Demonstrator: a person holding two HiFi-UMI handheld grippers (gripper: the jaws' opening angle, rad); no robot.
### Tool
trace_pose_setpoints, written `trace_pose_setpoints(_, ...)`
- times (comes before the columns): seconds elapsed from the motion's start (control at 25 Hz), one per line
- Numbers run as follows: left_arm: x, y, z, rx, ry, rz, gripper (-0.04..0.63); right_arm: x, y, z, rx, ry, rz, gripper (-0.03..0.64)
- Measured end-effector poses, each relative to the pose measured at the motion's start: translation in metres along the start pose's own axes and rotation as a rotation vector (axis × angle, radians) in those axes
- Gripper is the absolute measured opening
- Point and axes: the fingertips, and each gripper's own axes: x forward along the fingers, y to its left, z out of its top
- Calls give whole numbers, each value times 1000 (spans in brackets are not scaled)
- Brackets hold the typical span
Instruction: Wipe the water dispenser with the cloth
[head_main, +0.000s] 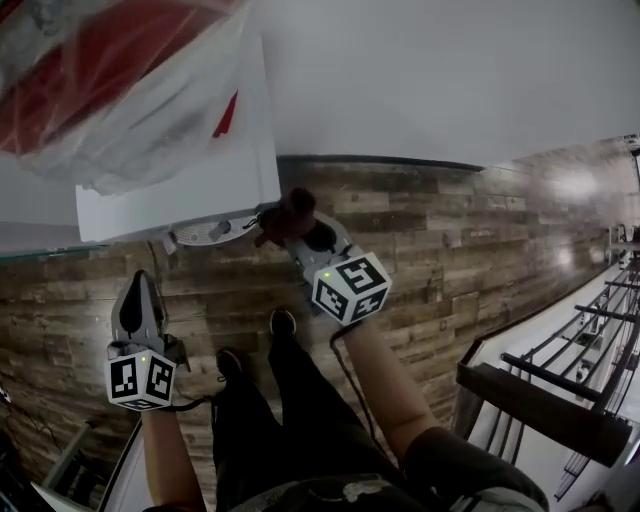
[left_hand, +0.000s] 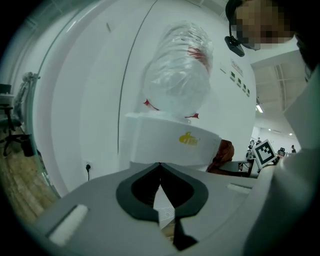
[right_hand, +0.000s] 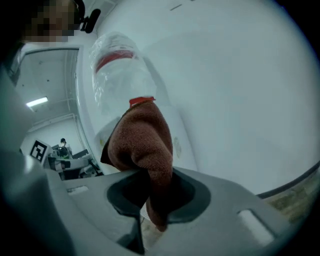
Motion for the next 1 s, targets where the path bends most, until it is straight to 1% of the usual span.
trace_pose_setpoints(0.12, 8, 17, -24, -3, 3, -11, 18, 10, -21, -27, -12, 9, -44, 66)
trace_pose_setpoints(0.32, 21, 48, -72, 43, -12, -53, 18, 27, -26, -54, -36, -75, -40, 66)
trace_pose_setpoints(0.44, 26, 75, -104, 43, -17, -52, 18, 38, -28, -81, -55, -96, -55, 66)
trace_pose_setpoints(0.56, 32, 102, -134, 61, -49, -51, 18, 50, -37, -115, -83, -92, -74, 66)
trace_pose_setpoints(0.72, 47, 127, -179, 66, -60, -51, 18, 68, -58, -165, -104, -84, -94, 66)
trace_pose_setpoints(0.84, 66, 139, -215, 87, -73, -69, 18, 83, -81, -202, -97, -86, -112, 66)
trace_pose_setpoints(1.0, 95, 161, -274, 89, -60, -78, 18, 101, -110, -253, -70, -102, -125, 66)
